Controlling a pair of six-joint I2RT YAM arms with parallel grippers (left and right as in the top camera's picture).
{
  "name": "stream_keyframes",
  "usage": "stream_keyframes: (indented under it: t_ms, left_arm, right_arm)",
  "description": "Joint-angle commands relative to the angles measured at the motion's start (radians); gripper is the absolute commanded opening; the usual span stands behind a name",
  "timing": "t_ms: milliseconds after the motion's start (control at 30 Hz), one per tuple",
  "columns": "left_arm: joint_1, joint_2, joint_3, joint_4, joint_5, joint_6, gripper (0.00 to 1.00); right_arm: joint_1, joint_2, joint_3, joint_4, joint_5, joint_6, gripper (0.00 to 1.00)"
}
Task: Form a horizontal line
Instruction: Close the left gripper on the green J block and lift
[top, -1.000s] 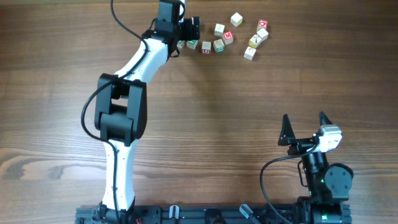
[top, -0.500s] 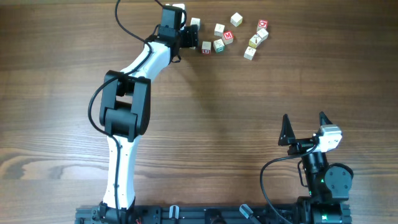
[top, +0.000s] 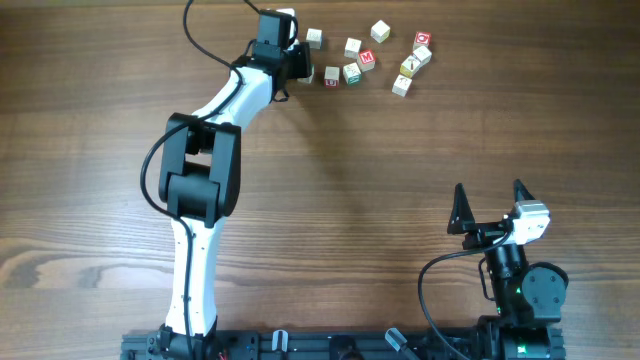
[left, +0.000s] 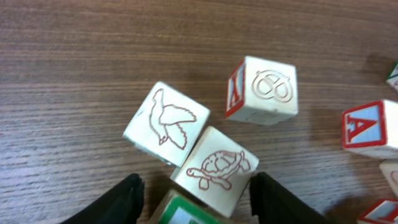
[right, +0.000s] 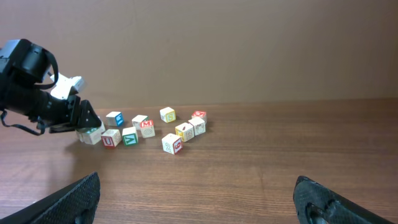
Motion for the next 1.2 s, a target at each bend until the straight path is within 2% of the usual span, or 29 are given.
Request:
stream_keyframes:
  t_ms: [0,200,300,500,900,1000,1167]
  left_arm:
    - [0.014,0.015,0.017,-0.042,-0.011,-0.002,0.54]
    - [0.014,0.014,0.017,-0.118,-0.011,-0.002,0.46]
    - [0.015,0.006,0.017,-0.114,-0.056,-0.002,0.35]
    - [0.015,-0.05,0.018,-0.109,-0.1,0.009,0.27]
    - [0.015,-0.254,0.018,-0.183,-0.1,0.008,0.25]
    - [0.013,-0.316,0.018,-0.255,-0.1,0.008,0.25]
    - [-0.01,-0.421,0.018,-0.459,-0.099,0.005,0.24]
  right_arm:
    - [0.004,-0.002,-0.001,0.006,0.003,-0.014,1.0]
    - [0.004,-0.002,-0.001,0.006,0.003,-0.014,1.0]
    - [0.004,-0.002,-0.001,0.006,0.003,-0.014,1.0]
    - [0.004,-0.002,-0.001,0.006,0.003,-0.014,1.0]
    - [0.004,-0.002,-0.001,0.006,0.003,-0.014,1.0]
    - [0.004,-0.002,-0.001,0.006,0.003,-0.014,1.0]
    - [0.004,-0.002,-0.001,0.006,0.003,-0.014,1.0]
